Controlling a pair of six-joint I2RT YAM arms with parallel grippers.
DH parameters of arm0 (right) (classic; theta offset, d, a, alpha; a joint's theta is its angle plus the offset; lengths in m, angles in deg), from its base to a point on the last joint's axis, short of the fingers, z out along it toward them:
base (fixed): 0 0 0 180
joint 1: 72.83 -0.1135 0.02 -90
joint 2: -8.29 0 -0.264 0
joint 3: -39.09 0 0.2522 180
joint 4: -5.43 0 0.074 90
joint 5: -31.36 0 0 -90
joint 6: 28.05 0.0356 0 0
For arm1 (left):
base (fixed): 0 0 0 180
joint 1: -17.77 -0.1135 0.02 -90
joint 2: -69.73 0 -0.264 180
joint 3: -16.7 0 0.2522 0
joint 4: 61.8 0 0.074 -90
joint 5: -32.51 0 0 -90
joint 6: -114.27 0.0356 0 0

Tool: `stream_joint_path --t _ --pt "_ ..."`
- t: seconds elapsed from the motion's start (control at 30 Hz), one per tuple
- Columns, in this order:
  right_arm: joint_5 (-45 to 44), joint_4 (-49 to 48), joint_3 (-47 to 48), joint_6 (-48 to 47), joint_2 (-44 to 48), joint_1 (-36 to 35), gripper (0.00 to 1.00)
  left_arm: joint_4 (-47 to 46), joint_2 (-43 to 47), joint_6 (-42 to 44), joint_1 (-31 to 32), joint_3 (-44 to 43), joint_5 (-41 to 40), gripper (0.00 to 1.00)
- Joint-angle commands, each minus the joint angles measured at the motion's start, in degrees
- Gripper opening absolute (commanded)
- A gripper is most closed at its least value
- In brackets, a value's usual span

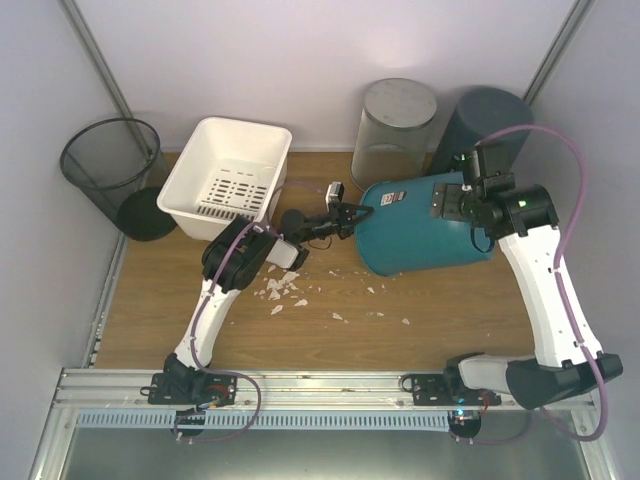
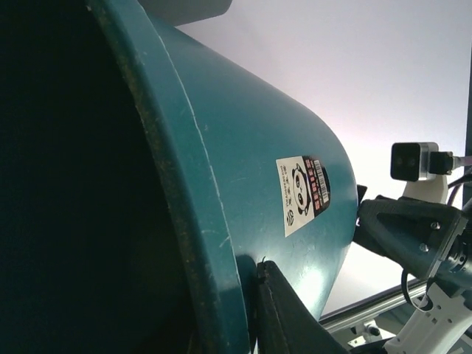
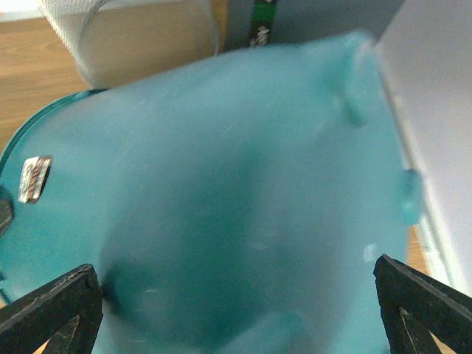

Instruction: Turn the large container upside down

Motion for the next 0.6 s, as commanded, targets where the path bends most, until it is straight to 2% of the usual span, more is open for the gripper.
stream_joint_path --t 0.0,0.1,0.2,0.27,0.57 --pt "7.68 -5.73 -4.68 -2.28 0.18 1.18 1.00 -17.14 -7.49 2.02 -0.78 5.47 8.77 0.12" --pt "9.28 -7.74 -7.01 -2.38 -0.43 1.19 1.00 -17.25 -7.59 1.85 -0.91 5.75 9.01 0.16" --pt "11.34 -9.17 -7.93 -2.46 -0.74 1.17 1.00 -17.12 -7.59 2.28 -1.04 6.03 9.53 0.33" --pt "11.17 -9.41 -7.70 -2.61 -0.83 1.18 1.00 -16.90 -7.75 2.42 -1.12 6.01 10.17 0.39" --pt "10.55 -9.15 -9.16 -3.13 0.26 1.16 1.00 -14.76 -7.27 4.64 -0.67 6.04 11.94 0.55"
